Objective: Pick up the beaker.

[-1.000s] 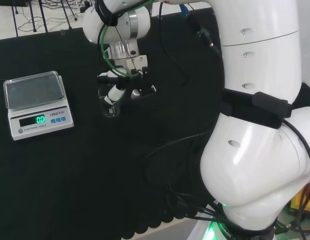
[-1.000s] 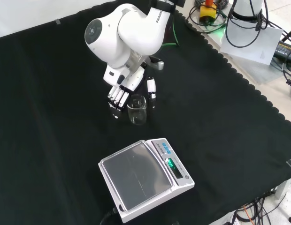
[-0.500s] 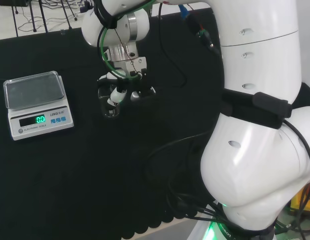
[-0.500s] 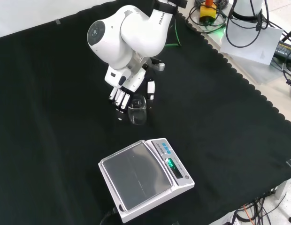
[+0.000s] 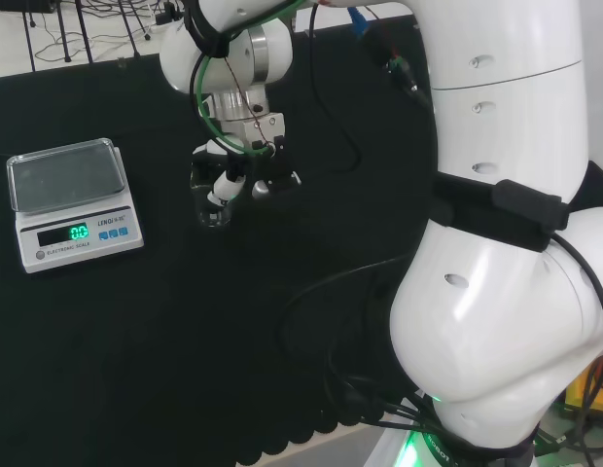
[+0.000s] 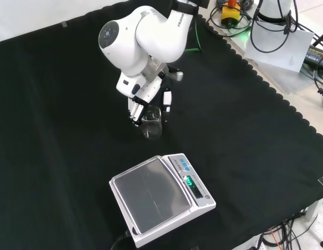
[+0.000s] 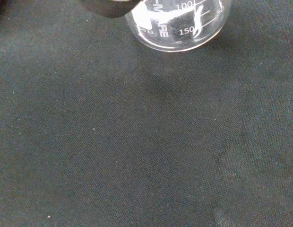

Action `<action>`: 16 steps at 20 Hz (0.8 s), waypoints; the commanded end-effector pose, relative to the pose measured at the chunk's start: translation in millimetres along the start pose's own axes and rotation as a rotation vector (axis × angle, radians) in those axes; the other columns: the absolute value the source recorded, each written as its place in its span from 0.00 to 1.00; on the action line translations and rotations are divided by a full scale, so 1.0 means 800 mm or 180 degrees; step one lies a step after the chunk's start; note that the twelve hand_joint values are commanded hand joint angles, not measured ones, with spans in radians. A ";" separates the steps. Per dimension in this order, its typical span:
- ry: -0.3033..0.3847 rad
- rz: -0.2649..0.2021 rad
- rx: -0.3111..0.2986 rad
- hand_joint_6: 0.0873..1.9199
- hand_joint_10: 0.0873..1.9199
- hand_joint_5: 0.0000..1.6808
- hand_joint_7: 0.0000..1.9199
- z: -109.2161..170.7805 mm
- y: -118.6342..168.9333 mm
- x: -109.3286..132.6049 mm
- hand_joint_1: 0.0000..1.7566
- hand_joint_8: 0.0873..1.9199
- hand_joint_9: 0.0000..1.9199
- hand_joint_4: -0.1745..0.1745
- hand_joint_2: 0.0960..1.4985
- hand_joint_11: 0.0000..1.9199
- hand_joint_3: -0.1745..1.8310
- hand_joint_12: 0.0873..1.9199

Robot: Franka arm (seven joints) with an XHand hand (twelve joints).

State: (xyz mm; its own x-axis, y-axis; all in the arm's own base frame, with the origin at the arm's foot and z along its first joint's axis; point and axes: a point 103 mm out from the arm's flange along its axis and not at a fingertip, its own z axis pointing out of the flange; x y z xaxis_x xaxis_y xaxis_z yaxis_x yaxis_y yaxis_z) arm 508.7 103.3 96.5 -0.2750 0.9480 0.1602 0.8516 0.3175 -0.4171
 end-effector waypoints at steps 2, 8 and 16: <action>0.0013 -0.0008 -0.0029 0.72 0.51 0.24 0.30 -0.002 0.000 0.001 0.56 0.64 0.45 0.38 0.76 0.45 0.00 0.62; -0.0044 -0.0013 -0.0106 0.73 0.51 0.26 0.30 -0.025 -0.008 0.003 0.57 0.68 0.46 0.35 0.77 0.46 0.00 0.62; -0.0245 0.0008 -0.0351 0.73 0.52 0.28 0.31 -0.091 -0.031 0.009 0.58 0.70 0.47 0.32 0.77 0.47 0.00 0.62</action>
